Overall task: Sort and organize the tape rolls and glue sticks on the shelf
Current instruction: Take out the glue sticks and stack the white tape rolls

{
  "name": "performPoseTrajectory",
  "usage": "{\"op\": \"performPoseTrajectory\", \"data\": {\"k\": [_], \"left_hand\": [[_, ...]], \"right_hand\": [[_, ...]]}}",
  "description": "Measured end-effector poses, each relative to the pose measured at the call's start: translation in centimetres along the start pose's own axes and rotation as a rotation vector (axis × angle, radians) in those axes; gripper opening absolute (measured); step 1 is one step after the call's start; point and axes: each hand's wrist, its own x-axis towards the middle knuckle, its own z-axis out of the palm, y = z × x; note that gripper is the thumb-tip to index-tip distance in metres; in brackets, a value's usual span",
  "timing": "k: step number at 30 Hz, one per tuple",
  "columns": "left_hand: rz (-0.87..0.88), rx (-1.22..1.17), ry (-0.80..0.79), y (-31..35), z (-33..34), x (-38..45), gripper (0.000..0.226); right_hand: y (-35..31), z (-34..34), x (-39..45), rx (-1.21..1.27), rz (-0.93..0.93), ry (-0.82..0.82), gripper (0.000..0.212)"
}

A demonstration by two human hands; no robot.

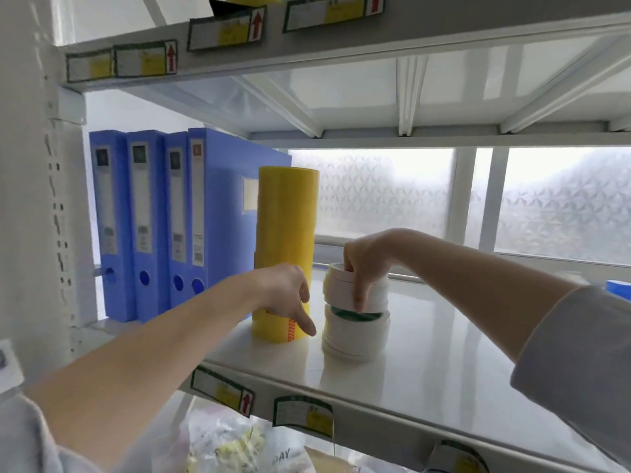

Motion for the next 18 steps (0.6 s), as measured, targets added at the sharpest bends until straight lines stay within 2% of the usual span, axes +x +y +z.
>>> {"op": "performPoseTrajectory", "data": {"k": [11,18], "left_hand": [[0.036,-0.022,-0.026,0.4,1.8,0.1,0.063],[0.07,0.08,-0.127,0.5,2.7,-1.2,0.057]], "right_hand": [[-0.9,1.0,0.6,-0.064,-0.006,-0.023,0.043],[-0.6,0.4,-0.1,-0.026,-0.026,0.0,0.038]]}}
